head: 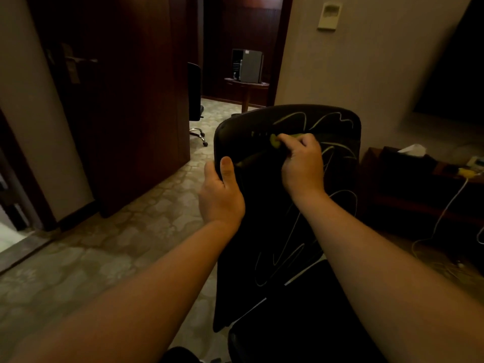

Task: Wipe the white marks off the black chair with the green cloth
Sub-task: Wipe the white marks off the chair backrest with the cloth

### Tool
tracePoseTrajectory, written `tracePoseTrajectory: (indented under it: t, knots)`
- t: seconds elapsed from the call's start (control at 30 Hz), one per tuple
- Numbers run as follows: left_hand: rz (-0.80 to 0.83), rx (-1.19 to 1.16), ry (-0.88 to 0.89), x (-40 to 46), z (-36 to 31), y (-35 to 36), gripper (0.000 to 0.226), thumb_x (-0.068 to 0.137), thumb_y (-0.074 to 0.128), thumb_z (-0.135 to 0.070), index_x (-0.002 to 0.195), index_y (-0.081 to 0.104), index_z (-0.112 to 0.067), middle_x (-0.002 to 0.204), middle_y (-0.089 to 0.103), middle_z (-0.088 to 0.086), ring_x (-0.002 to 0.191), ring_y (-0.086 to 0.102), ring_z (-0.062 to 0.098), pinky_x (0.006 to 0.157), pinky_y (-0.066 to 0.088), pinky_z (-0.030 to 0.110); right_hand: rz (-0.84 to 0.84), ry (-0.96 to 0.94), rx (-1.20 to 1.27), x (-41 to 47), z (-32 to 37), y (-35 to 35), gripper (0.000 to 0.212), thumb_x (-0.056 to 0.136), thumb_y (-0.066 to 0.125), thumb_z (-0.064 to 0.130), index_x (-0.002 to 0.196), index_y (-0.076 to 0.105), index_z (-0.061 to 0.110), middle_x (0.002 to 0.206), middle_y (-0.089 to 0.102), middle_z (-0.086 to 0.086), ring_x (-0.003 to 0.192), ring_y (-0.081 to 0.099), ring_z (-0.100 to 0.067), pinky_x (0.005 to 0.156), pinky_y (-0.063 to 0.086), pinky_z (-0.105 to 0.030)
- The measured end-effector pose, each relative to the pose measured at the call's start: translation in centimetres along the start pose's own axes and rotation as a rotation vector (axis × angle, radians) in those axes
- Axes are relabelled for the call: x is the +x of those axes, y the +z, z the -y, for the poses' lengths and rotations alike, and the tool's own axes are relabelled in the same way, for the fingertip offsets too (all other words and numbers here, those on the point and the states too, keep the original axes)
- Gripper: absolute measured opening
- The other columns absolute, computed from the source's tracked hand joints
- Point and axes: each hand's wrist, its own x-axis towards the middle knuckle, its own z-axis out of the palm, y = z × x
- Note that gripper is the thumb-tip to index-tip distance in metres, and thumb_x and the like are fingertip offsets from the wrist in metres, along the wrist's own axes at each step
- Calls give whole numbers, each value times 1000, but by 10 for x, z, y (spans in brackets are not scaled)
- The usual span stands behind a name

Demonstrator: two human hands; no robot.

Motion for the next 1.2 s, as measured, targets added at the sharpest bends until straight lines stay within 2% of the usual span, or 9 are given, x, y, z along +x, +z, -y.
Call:
tracePoseTrajectory:
  t: [0.1,0.2,0.33,0.57,0.7,0.83,0.97,1.07,1.2]
  knots:
    - [5,48,-22,4,0,1,47,105,24,-59,114,50,-22,85,58,-5,82,63,22,66,47,37,-6,-31,-39,-14,26,6,40,95,48,2,131,63,14,118,55,-7,116,50,-27,105,45,-46]
    - [6,65,-3,7,3,1,47,106,24,-57,117,50,-20,87,59,-3,82,62,24,67,47,37,22,-280,23,-50,54,5,39,97,39,17,121,69,9,105,59,-9,102,52,-25,94,48,-41]
    - [6,81,9,9,3,5,45,107,25,-57,113,50,-19,82,55,-7,78,58,21,61,38,34,41,-491,-10,-45,40,2,29,97,52,13,119,71,9,100,59,-9,94,53,-24,85,51,-41]
    - [-1,18,21,12,8,10,43,106,26,-57,104,50,-21,79,55,-4,72,57,17,63,45,35,66,129,-62,27,-47,-32,40,97,51,1,129,66,19,126,60,-8,121,56,-27,110,40,-32]
    - [-9,9,19,17,8,17,44,106,26,-58,100,50,-21,79,55,-3,71,57,18,63,45,35,49,181,-116,36,-59,-32,36,100,51,7,131,64,18,125,59,-9,120,56,-29,110,42,-36]
    - [25,-22,11,21,13,23,41,105,29,-59,99,50,-24,79,55,-5,70,56,15,62,43,33,-11,-53,-59,5,-27,-11,35,99,50,7,129,66,16,110,57,-4,107,53,-25,100,47,-40]
    - [115,-53,-37,22,22,28,44,105,29,-60,105,54,-24,88,62,-5,80,61,12,66,43,31,37,-465,57,-55,11,8,26,100,53,17,114,73,7,94,59,-8,92,46,-11,87,39,-19]
    - [200,-57,-91,14,42,30,37,104,32,-61,110,56,-34,97,67,-9,90,65,9,73,50,29,74,-578,-27,-53,-13,13,22,97,59,10,113,73,9,90,58,-10,86,53,-26,80,46,-31]
    - [282,-64,-150,4,61,37,42,98,37,-70,107,61,-38,99,74,-3,88,72,15,84,61,48,-118,12,-25,-11,-62,-3,31,92,54,-1,115,69,14,110,55,-13,103,57,-34,98,43,-31]
